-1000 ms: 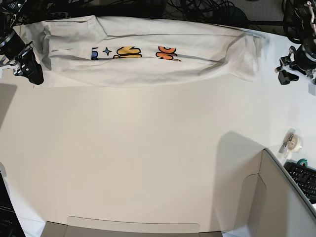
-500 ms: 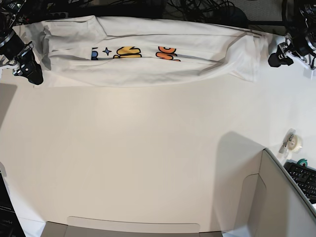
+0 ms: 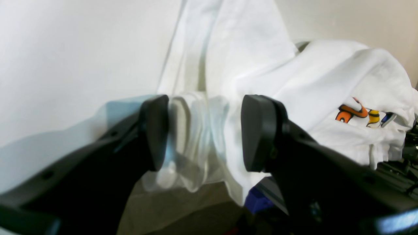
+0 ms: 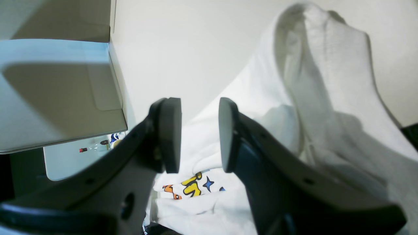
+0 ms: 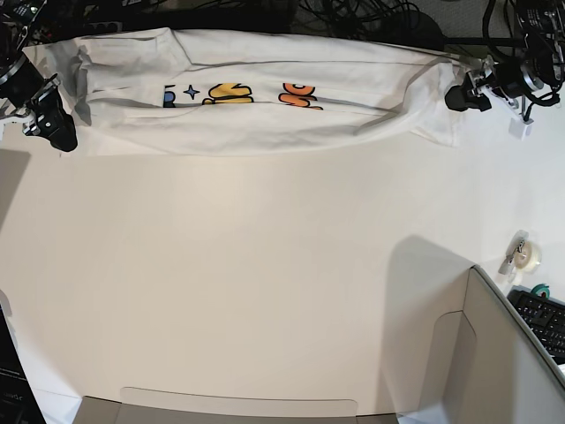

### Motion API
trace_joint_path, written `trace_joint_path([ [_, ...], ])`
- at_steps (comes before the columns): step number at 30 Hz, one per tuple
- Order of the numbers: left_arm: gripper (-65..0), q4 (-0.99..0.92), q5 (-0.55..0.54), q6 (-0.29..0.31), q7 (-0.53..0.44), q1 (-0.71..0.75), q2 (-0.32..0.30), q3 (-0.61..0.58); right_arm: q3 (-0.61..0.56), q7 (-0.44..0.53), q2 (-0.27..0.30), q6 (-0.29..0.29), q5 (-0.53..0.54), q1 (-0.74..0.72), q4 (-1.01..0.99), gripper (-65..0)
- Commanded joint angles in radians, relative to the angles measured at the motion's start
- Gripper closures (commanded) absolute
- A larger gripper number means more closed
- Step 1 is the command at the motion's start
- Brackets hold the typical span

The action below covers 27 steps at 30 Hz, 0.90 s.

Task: Layout the t-shirt on the table in an organized manner, then fold the t-shirt properly
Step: 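Lower the left gripper to grasp the strip end near the orange print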

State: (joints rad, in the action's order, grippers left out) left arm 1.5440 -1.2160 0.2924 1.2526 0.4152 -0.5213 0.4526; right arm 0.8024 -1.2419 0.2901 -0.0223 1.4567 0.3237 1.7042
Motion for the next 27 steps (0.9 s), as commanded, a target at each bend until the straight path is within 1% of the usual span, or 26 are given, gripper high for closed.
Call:
trace_joint_path([
  [1,-34.2,0.011,-0.012,0.006,-0.015,-0.003,-0.027,0.024,0.005,-0.002,0.019,-0.006,0.027,-0.001,0.012,-19.3],
  [4,-34.2,0.011,0.052,0.006,-0.015,-0.02,-0.027,0.035,0.005,-0.002,0.019,-0.006,0.027,-0.002,0.012,-19.3],
  [7,-34.2,-0.003,0.146,0.006,-0.032,-0.054,-0.023,0.027,0.005,-0.002,0.019,-0.006,0.027,-0.002,0.012,-19.3],
  [9,-34.2,-0.033,0.173,0.006,-0.05,-0.06,-0.021,0.019,0.005,-0.002,0.019,-0.006,0.027,-0.002,0.012,-19.3],
  [11,-34.2,-0.044,0.175,0.006,-0.07,-0.062,-0.021,-0.004,0.005,-0.002,0.019,-0.006,0.027,-0.002,0.012,-19.3],
  [15,-34.2,-0.044,0.172,0.008,-0.069,-0.062,-0.02,-0.036,0.005,-0.002,0.018,-0.006,0.027,-0.001,0.012,-19.3],
  [17,-34.2,-0.044,0.153,0.008,-0.069,-0.06,-0.02,-0.054,0.005,-0.002,0.016,-0.006,0.027,-0.001,0.012,-19.3],
  [21,-34.2,-0.044,0.075,0.008,-0.067,-0.052,-0.02,-0.088,0.005,-0.002,0.016,-0.006,0.027,-0.001,0.012,-19.3],
  [27,-34.2,-0.044,0.067,0.008,-0.066,-0.049,-0.02,-0.122,0.005,-0.002,0.016,-0.006,0.027,-0.002,0.012,-19.3],
])
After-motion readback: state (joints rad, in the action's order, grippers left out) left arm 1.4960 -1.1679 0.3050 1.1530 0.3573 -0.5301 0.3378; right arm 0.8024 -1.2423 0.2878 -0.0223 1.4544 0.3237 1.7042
